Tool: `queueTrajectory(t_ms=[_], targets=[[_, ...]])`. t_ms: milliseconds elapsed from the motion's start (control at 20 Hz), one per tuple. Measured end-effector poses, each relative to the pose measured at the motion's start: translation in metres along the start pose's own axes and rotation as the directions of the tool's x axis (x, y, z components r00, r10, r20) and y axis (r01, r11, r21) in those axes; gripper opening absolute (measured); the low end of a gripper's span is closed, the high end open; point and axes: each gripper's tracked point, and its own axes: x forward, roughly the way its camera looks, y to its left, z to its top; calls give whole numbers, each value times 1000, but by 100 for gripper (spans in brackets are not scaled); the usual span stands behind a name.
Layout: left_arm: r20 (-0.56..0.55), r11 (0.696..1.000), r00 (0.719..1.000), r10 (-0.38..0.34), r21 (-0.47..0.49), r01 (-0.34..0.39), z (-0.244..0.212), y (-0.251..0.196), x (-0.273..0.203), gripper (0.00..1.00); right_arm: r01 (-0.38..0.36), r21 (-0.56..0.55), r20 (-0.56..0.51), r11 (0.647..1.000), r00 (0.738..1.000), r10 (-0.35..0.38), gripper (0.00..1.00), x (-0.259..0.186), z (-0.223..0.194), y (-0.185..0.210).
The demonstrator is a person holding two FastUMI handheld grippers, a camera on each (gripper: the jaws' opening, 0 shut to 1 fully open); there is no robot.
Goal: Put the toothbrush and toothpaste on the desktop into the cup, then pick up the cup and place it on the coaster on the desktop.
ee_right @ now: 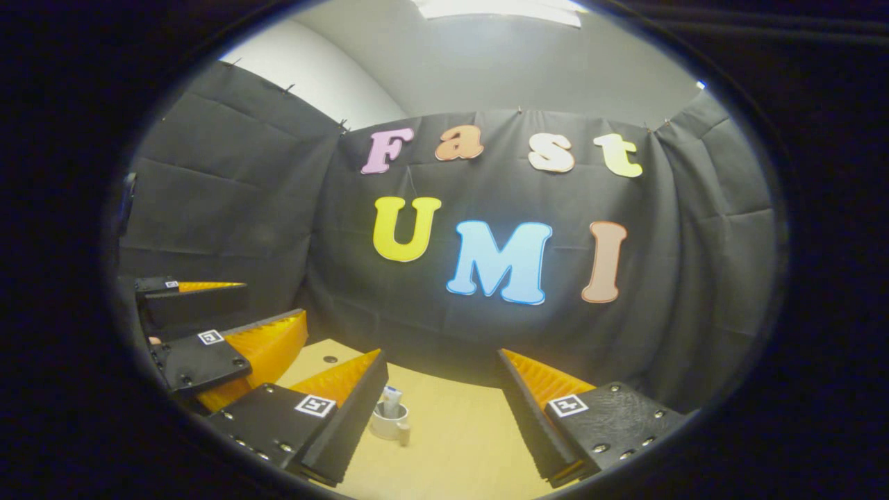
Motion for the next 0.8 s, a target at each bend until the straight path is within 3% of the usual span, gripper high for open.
queueTrajectory(t_ms=[800], targets=[[-10,1000,1000,24,6,-24,-5,26,3,100,47,24,-6,999,999,-47,95,9,8,1]])
